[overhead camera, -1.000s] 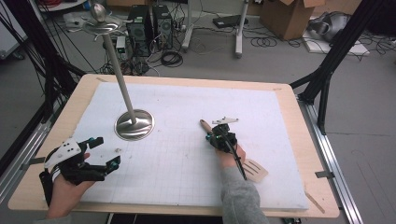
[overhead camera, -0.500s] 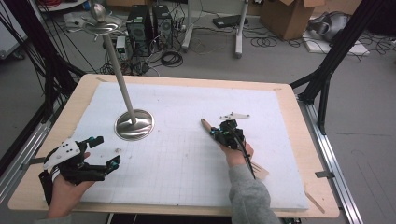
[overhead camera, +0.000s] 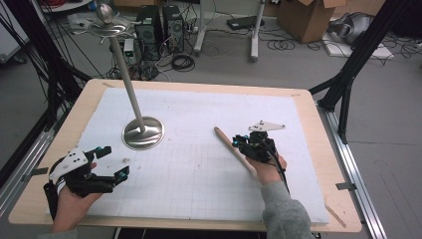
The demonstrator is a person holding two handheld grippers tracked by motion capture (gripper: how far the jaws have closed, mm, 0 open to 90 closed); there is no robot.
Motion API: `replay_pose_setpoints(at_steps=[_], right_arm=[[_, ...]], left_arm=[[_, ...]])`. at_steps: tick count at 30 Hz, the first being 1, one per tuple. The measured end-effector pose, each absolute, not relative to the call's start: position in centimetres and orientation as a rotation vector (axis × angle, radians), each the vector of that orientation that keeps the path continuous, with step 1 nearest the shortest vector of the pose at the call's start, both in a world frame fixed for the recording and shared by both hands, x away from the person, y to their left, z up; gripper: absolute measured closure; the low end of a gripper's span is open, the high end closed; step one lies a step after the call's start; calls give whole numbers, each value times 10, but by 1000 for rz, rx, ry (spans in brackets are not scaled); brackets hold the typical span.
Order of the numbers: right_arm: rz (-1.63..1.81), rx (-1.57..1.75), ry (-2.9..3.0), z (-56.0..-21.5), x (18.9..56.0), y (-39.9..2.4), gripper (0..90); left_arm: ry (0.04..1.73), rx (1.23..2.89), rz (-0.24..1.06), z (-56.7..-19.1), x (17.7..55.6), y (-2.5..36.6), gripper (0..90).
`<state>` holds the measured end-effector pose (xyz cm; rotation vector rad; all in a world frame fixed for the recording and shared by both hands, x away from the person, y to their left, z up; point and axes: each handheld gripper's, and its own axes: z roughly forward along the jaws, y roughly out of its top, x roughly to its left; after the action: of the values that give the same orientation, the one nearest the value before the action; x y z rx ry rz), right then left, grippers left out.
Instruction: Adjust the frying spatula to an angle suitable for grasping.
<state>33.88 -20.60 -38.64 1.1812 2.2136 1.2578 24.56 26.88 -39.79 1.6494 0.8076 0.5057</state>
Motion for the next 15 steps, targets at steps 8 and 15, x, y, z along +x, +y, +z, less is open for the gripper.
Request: replay_pose_setpoints(at_steps=[8, 15], right_arm=[[1318, 1183, 2188, -379, 330, -214, 558], [1330, 1198, 2220, -385, 327, -225, 359]], left_arm=[[804, 1655, 513, -398, 245, 268, 34], [810, 1657, 507, -399, 247, 268, 34]])
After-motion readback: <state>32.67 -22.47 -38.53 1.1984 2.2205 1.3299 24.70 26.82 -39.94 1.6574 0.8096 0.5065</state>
